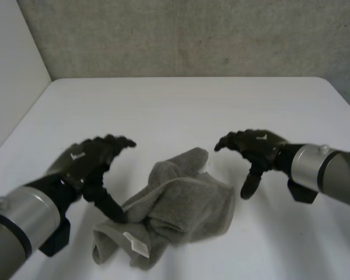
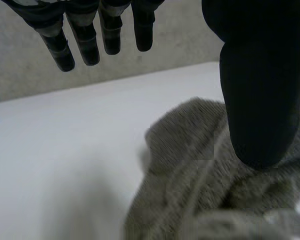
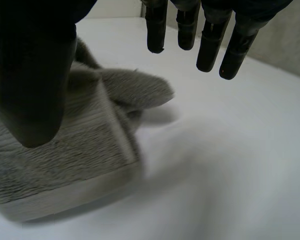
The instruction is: Fold the towel.
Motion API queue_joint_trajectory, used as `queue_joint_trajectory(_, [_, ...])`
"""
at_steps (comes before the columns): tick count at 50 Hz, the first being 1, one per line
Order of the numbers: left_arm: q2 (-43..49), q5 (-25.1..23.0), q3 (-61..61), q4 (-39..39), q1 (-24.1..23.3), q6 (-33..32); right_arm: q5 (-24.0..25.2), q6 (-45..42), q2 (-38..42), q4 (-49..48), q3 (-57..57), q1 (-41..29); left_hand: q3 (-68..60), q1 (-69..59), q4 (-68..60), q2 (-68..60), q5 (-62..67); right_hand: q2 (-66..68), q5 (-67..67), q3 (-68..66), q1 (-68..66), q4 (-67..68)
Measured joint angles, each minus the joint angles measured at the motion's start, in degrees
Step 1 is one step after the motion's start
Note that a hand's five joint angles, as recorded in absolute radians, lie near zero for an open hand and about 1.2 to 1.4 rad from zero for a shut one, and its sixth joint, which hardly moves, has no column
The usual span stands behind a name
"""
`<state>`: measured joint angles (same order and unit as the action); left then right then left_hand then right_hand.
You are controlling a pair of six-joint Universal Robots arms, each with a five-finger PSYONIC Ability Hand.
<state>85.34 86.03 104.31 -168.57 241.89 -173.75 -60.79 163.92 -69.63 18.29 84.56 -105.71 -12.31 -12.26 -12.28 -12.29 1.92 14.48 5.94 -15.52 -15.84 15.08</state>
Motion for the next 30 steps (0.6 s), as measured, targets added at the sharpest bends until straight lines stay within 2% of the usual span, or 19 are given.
queue_joint_trajectory(13, [7.7, 0.8, 2.1, -7.4, -3.9, 0.1, 1.3, 10.8, 7.9, -13.3, 5.2, -0.8, -9.3, -9.3, -9.2, -9.3, 9.7, 17.6, 16.4, -16.7, -16.5, 17.0])
queue_joint_trajectory(19, [12.6, 1.9, 1.4, -9.9, -4.4, -0.2, 1.2, 12.4, 9.5, -15.2, 5.0, -0.9, -16.1, -16.3, -16.2, -16.1, 16.6, 18.9, 18.1, -18.2, -18.0, 18.5])
queue_joint_trajectory(22, [15.5, 3.1, 0.9, -11.1, -4.6, -1.1, 1.2, 12.7, 10.3, -15.8, 4.6, -1.2, -24.9, -25.4, -24.9, -24.9, 25.3, 18.9, 18.2, -18.3, -18.2, 18.5])
queue_joint_trajectory(30, [17.5, 5.1, 0.3, -12.6, -4.7, -4.6, 1.3, 12.5, 11.7, -15.9, 3.9, -3.2, -35.5, -35.4, -35.6, -35.5, 35.8, 18.8, 17.8, -18.1, -17.7, 18.4])
